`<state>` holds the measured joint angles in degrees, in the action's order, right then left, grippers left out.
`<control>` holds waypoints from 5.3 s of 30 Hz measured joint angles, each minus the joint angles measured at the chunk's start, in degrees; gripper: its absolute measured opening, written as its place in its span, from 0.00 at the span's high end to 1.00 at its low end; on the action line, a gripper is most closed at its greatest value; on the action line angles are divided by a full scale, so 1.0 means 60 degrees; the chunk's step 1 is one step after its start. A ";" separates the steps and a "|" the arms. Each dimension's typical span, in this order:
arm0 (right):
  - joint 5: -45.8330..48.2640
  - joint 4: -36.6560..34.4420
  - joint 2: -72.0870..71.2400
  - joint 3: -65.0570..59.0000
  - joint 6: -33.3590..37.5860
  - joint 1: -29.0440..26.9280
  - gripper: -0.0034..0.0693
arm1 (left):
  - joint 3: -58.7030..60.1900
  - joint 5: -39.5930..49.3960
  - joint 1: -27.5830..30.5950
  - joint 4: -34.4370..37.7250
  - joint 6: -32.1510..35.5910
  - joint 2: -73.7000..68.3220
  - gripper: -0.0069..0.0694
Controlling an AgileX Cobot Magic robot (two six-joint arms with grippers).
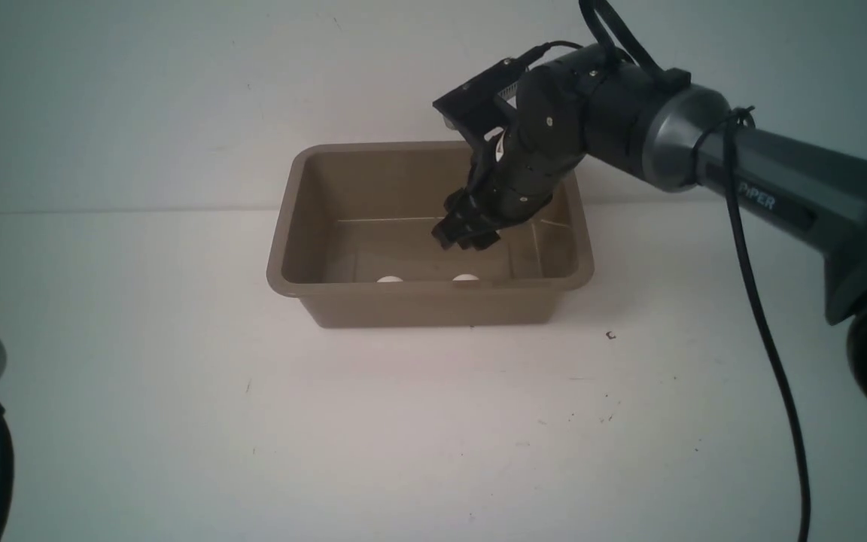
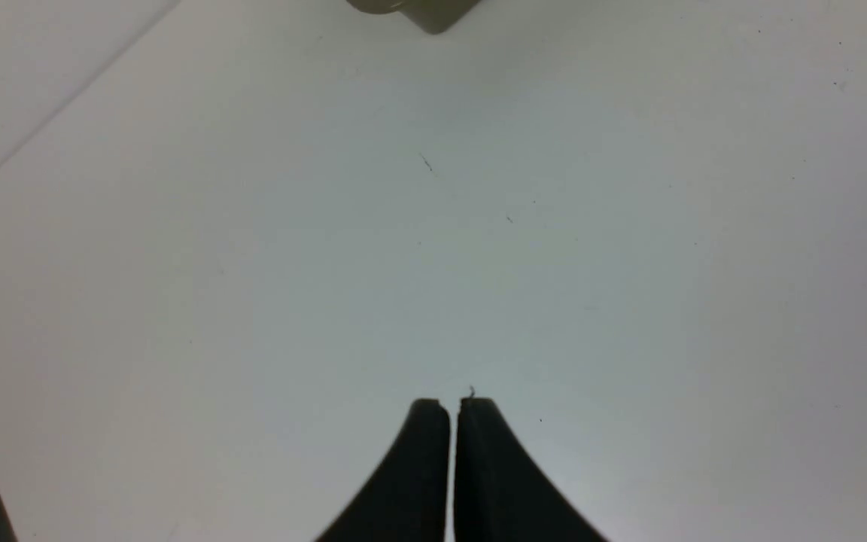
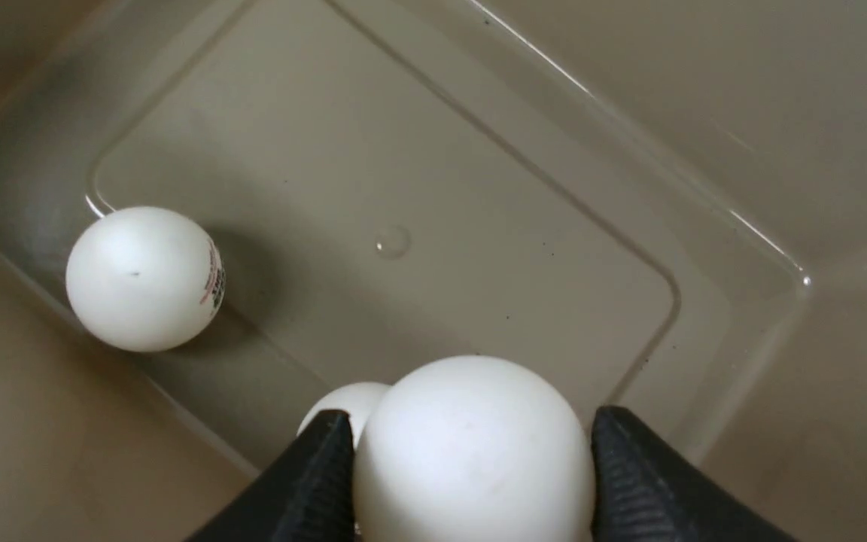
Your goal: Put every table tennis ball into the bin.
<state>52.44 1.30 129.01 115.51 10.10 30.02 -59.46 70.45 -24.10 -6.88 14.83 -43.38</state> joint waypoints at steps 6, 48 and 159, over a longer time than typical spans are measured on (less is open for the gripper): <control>-0.0002 0.0022 0.0000 0.0003 0.0000 0.0000 0.45 | 0.0000 0.0008 0.0000 0.0000 0.0000 0.0000 0.91; 0.0146 0.0022 0.0000 0.0003 -0.0043 0.0000 0.36 | 0.0000 0.0035 0.0000 0.0000 0.0000 0.0000 0.91; -0.3851 0.4064 -1.6732 -1.5154 -0.5250 -0.0734 0.98 | 0.0000 0.0256 0.0000 0.0008 -0.0017 0.0000 0.91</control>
<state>29.34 25.69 28.61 24.59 -21.40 25.62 -59.46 71.99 -24.10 -6.83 14.72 -43.38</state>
